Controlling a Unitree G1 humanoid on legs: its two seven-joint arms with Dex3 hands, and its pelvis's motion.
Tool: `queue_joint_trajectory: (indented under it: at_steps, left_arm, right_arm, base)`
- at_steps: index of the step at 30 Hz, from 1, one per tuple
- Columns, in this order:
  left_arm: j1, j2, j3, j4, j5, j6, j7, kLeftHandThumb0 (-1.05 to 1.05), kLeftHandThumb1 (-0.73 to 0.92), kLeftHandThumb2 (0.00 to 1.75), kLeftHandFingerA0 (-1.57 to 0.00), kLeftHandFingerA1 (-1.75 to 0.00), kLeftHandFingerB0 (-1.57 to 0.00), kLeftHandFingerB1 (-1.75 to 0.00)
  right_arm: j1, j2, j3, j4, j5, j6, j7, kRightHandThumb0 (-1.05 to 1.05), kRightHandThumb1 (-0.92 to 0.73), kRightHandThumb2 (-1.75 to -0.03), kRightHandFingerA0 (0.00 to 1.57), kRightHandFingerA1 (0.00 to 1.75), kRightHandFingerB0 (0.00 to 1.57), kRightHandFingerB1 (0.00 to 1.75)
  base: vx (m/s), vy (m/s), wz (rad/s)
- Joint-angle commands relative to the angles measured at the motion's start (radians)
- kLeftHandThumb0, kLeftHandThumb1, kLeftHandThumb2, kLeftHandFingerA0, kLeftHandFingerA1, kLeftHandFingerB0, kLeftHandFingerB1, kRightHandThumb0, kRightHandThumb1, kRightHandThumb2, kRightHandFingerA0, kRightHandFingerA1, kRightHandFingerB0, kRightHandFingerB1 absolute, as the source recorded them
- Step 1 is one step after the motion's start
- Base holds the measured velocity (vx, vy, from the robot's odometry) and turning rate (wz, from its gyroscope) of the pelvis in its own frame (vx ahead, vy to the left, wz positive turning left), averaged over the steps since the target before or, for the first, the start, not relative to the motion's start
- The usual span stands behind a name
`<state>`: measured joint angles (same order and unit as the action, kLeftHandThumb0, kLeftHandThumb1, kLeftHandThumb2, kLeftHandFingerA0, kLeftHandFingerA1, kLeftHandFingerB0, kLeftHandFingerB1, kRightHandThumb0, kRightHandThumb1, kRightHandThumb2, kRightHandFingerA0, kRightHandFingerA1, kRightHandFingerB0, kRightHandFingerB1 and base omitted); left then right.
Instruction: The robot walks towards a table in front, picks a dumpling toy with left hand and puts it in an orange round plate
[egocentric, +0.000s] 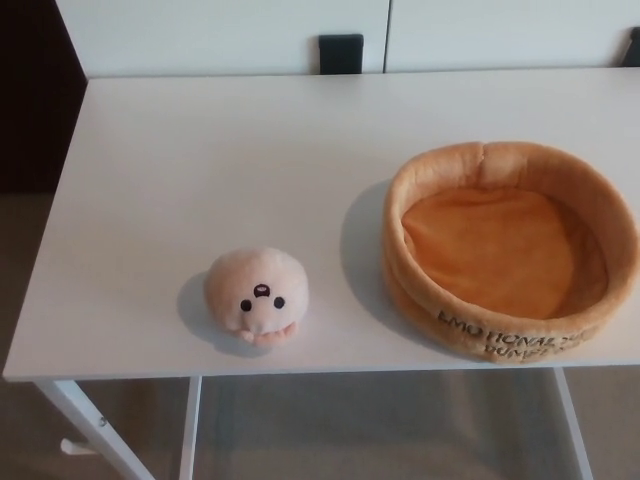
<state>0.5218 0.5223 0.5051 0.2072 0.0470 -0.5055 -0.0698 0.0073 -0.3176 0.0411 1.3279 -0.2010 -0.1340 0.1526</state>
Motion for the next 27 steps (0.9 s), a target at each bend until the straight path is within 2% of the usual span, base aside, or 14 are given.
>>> queue_joint_trajectory:
  at_steps: [1, 2, 4, 5, 8, 9, 12, 14, 17, 19, 21, 22, 23, 27]
  left_arm:
    - [-0.105, 0.366, 0.236, -0.704, -0.371, 0.297, -0.197, -0.38, 0.3, 0.6, -0.07, -0.29, -0.1, -0.24]
    - [-0.106, 0.365, 0.238, -0.708, -0.372, 0.303, -0.199, -0.38, 0.3, 0.6, -0.07, -0.29, -0.1, -0.24]
    - [-0.281, 0.466, 0.058, -0.764, -0.366, 0.431, -0.218, -0.31, 0.28, 0.64, -0.01, -0.23, -0.05, -0.25]
    - [-0.34, 0.481, -0.001, -0.771, -0.337, 0.459, -0.226, -0.34, 0.29, 0.69, -0.01, -0.31, -0.03, -0.31]
    - [-0.406, 0.487, -0.061, -0.782, -0.295, 0.5, -0.236, -0.34, 0.29, 0.69, -0.01, -0.31, -0.03, -0.31]
    - [-0.479, 0.477, -0.148, -0.788, -0.23, 0.539, -0.266, -0.44, 0.35, 0.53, -0.07, -0.29, -0.07, -0.26]
    - [-0.64, 0.468, -0.344, -0.804, -0.091, 0.644, -0.345, -0.46, 0.33, 0.57, -0.07, -0.3, -0.07, -0.22]
    - [-0.647, 0.47, -0.35, -0.808, -0.091, 0.657, -0.345, -0.46, 0.33, 0.57, -0.07, -0.3, -0.07, -0.22]
    - [-0.814, 0.399, -0.559, -0.772, 0.039, 0.771, -0.472, -0.39, 0.29, 0.7, 0.0, -0.29, 0.0, -0.26]
    - [-0.886, 0.347, -0.659, -0.727, 0.12, 0.801, -0.532, -0.49, 0.29, 0.61, -0.05, -0.27, -0.03, -0.21]
    - [-0.91, 0.332, -0.692, -0.706, 0.145, 0.799, -0.54, -0.49, 0.29, 0.61, -0.05, -0.27, -0.03, -0.21]
    - [-0.929, 0.309, -0.729, -0.684, 0.177, 0.811, -0.553, -0.46, 0.32, 0.74, 0.0, -0.25, 0.0, -0.22]
    - [-0.956, 0.273, -0.784, -0.651, 0.224, 0.83, -0.572, -0.46, 0.32, 0.74, 0.0, -0.25, 0.0, -0.22]
    - [-0.973, 0.283, -0.804, -0.655, 0.218, 0.858, -0.567, -0.46, 0.32, 0.74, 0.0, -0.25, 0.0, -0.22]
  right_arm:
    - [0.02, -0.008, -0.003, 0.007, -0.001, 0.004, -0.008, -0.41, -0.7, -0.62, 0.65, 0.5, 0.51, 0.4]
    - [0.02, -0.008, -0.003, 0.007, -0.001, 0.004, -0.008, -0.41, -0.7, -0.62, 0.65, 0.5, 0.51, 0.4]
    - [0.016, -0.006, 0.01, 0.01, -0.016, 0.005, -0.019, -0.42, -0.7, -0.62, 0.67, 0.47, 0.53, 0.39]
    - [0.015, -0.003, 0.007, 0.012, -0.014, 0.005, -0.021, -0.41, -0.69, -0.61, 0.67, 0.47, 0.52, 0.39]
    - [0.015, -0.001, 0.001, 0.013, -0.008, 0.006, -0.023, -0.41, -0.69, -0.61, 0.67, 0.47, 0.52, 0.39]
    - [0.013, -0.002, -0.003, 0.011, -0.004, 0.006, -0.019, -0.41, -0.69, -0.61, 0.68, 0.5, 0.54, 0.4]
    - [0.01, -0.003, -0.007, 0.008, 0.002, 0.002, -0.012, -0.41, -0.69, -0.62, 0.67, 0.49, 0.55, 0.4]
    - [0.01, -0.003, -0.007, 0.007, 0.002, 0.002, -0.012, -0.41, -0.69, -0.62, 0.67, 0.49, 0.55, 0.4]
    - [0.007, -0.007, -0.007, 0.003, 0.003, 0.006, -0.008, -0.41, -0.71, -0.62, 0.64, 0.51, 0.5, 0.4]
    - [0.009, -0.006, -0.012, 0.004, 0.007, 0.006, -0.011, -0.41, -0.71, -0.62, 0.64, 0.51, 0.5, 0.4]
    - [0.01, -0.006, -0.014, 0.004, 0.009, 0.003, -0.009, -0.41, -0.71, -0.62, 0.64, 0.51, 0.5, 0.4]
    - [0.01, -0.007, -0.008, 0.003, 0.003, 0.003, -0.01, -0.42, -0.71, -0.62, 0.64, 0.51, 0.5, 0.39]
    - [0.01, -0.008, 0.0, 0.001, -0.005, 0.003, -0.012, -0.42, -0.71, -0.62, 0.64, 0.51, 0.5, 0.39]
    - [0.009, -0.009, 0.001, 0.001, -0.006, 0.003, -0.012, -0.42, -0.71, -0.62, 0.64, 0.51, 0.5, 0.39]
  base:
    - [0.0, 0.0, 0.0]
    - [0.0, 0.0, 0.0]
    - [0.0, 0.0, 0.0]
    - [0.0, 0.0, 0.0]
    - [0.0, 0.0, 0.0]
    - [0.0, 0.0, 0.0]
    - [0.0, 0.0, 0.0]
    - [0.0, 0.0, 0.0]
    - [0.0, 0.0, 0.0]
    - [0.0, 0.0, 0.0]
    - [0.0, 0.0, 0.0]
    - [0.0, 0.0, 0.0]
    - [0.0, 0.0, 0.0]
    - [0.0, 0.0, 0.0]
